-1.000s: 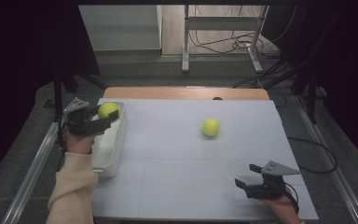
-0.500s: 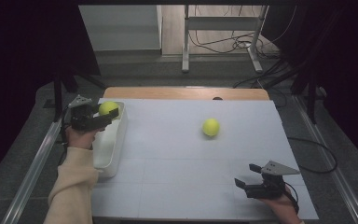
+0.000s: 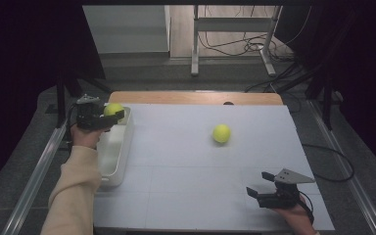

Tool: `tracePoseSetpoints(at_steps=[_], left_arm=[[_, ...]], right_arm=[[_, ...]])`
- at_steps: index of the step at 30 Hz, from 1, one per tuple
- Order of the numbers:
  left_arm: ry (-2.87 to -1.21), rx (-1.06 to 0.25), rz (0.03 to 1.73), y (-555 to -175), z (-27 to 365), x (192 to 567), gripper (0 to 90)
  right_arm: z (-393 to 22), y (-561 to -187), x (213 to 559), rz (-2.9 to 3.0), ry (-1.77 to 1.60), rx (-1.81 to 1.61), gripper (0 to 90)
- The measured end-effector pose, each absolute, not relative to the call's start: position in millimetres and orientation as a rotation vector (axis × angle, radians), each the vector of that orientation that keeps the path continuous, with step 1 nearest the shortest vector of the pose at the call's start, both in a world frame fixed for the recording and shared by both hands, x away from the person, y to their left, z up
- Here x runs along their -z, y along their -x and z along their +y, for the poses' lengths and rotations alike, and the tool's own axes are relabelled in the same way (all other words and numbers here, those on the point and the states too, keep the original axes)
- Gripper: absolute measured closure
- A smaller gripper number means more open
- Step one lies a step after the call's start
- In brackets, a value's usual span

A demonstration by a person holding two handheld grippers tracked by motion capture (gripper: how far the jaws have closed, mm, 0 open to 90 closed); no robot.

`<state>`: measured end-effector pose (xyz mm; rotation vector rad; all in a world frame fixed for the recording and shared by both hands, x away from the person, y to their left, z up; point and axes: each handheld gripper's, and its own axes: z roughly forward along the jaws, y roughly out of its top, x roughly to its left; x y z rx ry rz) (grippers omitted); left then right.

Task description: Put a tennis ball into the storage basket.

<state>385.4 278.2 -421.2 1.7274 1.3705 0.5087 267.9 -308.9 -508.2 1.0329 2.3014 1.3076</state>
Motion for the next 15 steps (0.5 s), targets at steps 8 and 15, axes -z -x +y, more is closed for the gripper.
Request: tracePoseSetpoints(at_steps=[8, 15], left_arm=[[-1.780, -0.510, 1.409, -397, 279, 426, 26.9], [-1.807, -0.503, 1.434, -406, 280, 429, 26.9]], right_arm=[[-309, -268, 508, 2.302, -1.032, -1.308, 13.2], [-309, -268, 508, 2.302, -1.033, -1.310, 13.2]])
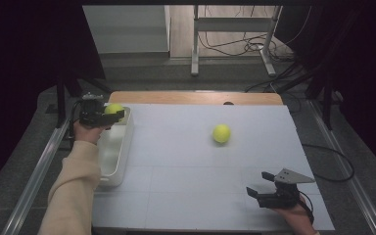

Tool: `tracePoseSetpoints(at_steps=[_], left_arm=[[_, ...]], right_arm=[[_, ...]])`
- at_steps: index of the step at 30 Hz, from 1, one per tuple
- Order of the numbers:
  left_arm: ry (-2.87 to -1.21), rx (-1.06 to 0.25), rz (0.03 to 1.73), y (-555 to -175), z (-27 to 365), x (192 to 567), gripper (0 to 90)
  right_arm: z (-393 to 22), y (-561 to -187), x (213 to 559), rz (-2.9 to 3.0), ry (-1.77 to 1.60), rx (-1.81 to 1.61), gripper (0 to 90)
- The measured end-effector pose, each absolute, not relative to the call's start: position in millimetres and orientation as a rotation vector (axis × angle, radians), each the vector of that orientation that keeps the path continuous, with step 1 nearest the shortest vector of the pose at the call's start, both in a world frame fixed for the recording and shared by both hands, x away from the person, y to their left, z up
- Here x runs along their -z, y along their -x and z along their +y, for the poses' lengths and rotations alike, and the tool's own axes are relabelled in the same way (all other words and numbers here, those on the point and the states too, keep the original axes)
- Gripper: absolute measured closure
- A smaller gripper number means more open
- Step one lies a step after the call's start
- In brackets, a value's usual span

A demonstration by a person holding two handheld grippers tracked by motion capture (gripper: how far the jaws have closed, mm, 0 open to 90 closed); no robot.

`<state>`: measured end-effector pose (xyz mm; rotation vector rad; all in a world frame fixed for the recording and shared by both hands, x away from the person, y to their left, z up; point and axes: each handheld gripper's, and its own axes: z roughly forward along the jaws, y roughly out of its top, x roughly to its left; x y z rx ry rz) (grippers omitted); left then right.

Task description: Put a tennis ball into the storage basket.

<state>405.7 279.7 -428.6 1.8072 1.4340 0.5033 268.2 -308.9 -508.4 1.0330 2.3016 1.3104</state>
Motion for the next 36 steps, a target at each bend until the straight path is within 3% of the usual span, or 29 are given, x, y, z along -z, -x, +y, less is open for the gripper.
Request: tracePoseSetpoints(at_steps=[36], left_arm=[[-1.972, -0.426, 1.533, -433, 273, 443, 26.7]], right_arm=[[-309, -269, 509, 2.304, -1.036, -1.312, 13.3]])
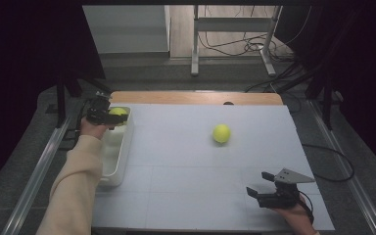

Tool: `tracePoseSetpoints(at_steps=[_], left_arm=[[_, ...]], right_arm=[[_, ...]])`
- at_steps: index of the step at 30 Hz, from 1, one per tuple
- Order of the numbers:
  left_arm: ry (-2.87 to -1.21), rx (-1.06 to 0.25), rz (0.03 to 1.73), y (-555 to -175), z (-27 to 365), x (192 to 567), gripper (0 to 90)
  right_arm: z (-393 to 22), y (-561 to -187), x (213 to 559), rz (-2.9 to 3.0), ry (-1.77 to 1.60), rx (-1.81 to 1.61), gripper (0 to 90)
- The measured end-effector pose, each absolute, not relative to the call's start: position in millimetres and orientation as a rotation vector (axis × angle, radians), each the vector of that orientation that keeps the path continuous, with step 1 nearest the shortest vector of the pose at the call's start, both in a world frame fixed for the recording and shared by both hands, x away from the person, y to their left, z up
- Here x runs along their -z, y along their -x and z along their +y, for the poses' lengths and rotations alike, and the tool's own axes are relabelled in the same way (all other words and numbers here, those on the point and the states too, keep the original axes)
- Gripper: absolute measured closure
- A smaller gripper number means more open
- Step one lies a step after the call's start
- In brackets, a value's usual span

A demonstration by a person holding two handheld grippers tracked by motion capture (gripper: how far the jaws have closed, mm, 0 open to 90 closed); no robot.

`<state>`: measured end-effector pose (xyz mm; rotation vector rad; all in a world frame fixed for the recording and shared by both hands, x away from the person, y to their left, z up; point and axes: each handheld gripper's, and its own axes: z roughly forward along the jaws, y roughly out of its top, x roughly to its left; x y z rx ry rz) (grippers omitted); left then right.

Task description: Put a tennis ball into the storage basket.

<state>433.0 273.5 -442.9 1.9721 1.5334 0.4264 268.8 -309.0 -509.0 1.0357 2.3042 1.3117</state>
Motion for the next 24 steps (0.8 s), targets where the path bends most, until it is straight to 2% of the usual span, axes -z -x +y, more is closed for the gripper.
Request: tracePoseSetpoints(at_steps=[12, 17, 24], left_arm=[[-1.980, -0.445, 1.539, -432.4, 274.5, 443.0, 26.0], [-1.945, -0.459, 1.539, -431.3, 274.7, 440.3, 13.9], [-1.941, -0.474, 1.500, -427.8, 272.6, 437.4, 10.5]], right_arm=[[-309.1, -268.7, 509.0, 2.304, -1.037, -1.312, 13.3], [-308.6, -268.6, 509.0, 2.306, -1.036, -1.312, 13.2], [-308.5, -268.5, 509.0, 2.306, -1.036, -1.311, 13.2]])
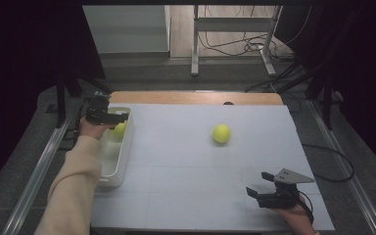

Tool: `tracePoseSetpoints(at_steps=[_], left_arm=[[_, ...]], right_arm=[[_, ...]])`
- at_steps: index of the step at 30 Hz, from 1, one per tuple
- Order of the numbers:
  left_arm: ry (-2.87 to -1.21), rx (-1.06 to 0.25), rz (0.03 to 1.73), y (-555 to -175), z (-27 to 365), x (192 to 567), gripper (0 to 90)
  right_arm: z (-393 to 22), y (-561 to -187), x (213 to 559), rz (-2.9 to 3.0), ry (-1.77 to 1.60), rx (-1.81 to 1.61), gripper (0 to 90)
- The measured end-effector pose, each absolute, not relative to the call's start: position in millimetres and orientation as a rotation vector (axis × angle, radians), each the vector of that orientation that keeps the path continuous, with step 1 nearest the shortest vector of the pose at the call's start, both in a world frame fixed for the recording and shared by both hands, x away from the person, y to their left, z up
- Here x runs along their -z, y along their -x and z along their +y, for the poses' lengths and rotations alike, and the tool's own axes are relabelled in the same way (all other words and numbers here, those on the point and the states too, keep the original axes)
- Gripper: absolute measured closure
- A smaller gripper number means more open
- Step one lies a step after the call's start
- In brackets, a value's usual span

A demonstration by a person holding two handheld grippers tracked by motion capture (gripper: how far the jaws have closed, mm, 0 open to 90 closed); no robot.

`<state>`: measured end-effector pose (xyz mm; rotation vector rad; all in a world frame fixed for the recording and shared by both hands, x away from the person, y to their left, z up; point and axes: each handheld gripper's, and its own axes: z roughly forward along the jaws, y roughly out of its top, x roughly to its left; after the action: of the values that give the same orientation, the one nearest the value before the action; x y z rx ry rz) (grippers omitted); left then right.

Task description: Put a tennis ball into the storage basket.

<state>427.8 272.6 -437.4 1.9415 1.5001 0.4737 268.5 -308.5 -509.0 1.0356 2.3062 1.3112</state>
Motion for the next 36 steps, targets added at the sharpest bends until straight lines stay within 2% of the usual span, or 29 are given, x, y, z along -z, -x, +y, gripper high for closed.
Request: tracePoseSetpoints(at_steps=[8, 36], left_arm=[[-1.910, -0.457, 1.479, -422, 272, 436, 10.2], [-1.865, -0.424, 1.206, -373, 251, 422, 10.7]], right_arm=[[-309, -269, 509, 2.305, -1.035, -1.310, 13.2], [-309, -268, 509, 2.302, -1.037, -1.302, 13.3]])
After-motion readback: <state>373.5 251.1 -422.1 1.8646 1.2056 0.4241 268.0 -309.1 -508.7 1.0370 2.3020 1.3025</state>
